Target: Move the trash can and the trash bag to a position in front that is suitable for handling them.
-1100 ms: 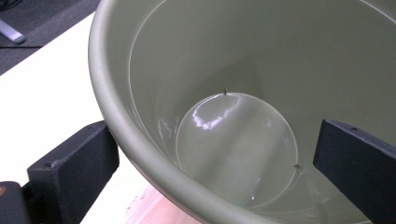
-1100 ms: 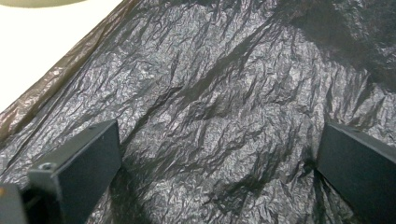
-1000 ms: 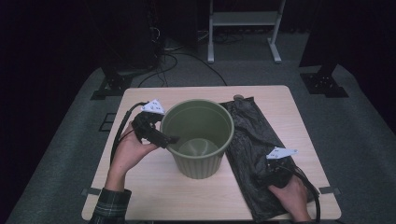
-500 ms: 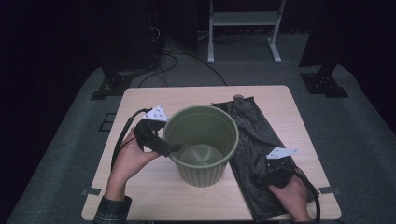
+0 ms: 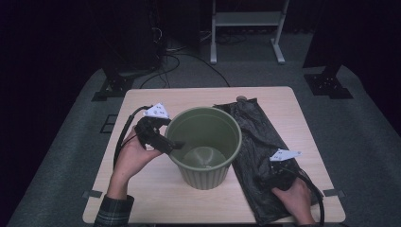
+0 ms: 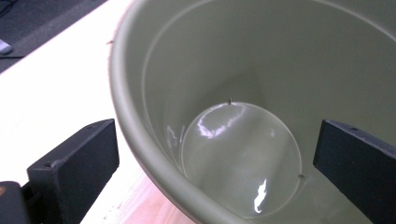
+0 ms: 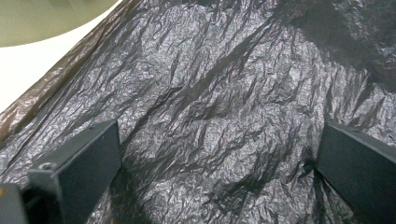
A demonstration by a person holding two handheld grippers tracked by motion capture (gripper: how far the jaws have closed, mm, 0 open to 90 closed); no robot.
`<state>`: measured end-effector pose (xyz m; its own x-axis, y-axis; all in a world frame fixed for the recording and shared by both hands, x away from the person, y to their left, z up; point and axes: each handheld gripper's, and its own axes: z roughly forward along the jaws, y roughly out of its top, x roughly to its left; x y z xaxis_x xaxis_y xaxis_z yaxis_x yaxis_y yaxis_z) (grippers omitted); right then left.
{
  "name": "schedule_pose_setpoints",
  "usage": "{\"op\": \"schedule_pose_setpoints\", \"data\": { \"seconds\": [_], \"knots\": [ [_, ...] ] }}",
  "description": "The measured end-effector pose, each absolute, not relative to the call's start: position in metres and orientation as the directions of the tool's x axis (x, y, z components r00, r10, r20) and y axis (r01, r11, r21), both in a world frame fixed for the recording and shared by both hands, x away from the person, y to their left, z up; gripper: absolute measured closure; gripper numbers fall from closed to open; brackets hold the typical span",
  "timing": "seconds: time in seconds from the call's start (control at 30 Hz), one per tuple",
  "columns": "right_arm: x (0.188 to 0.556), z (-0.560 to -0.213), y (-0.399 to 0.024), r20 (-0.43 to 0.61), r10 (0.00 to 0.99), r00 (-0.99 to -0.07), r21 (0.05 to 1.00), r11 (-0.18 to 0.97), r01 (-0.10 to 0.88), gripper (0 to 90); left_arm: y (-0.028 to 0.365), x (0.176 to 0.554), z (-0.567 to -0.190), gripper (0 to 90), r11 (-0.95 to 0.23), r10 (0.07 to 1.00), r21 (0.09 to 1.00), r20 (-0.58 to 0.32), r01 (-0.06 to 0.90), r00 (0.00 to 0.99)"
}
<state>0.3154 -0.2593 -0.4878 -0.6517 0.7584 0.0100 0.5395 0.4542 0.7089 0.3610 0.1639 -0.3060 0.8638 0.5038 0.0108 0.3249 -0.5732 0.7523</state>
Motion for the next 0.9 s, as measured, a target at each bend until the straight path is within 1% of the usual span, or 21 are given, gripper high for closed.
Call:
{"op": "schedule_pose_setpoints", "data": {
  "seconds": [0.13, 0.33, 0.63, 0.9],
  "knots": [
    [0.315, -0.488, -0.259, 0.01, 0.758, -0.652, 0.709, 0.454, 0.539, 0.0, 0.17, 0.361, -0.298, 0.0, -0.542, 0.511, 0.776, 0.0, 0.322, 0.859],
    [0.315, -0.488, -0.259, 0.01, 0.759, -0.651, 0.709, 0.454, 0.54, 0.0, 0.181, 0.351, -0.292, 0.0, -0.519, 0.526, 0.794, 0.006, 0.316, 0.85],
    [0.315, -0.488, -0.259, 0.01, 0.759, -0.652, 0.709, 0.454, 0.539, 0.0, 0.201, 0.332, -0.289, 0.0, -0.5, 0.549, 0.811, 0.027, 0.303, 0.835],
    [0.315, -0.488, -0.259, 0.01, 0.759, -0.651, 0.709, 0.454, 0.539, 0.0, 0.218, 0.315, -0.296, 0.0, -0.49, 0.574, 0.813, 0.03, 0.314, 0.818]
  ]
}}
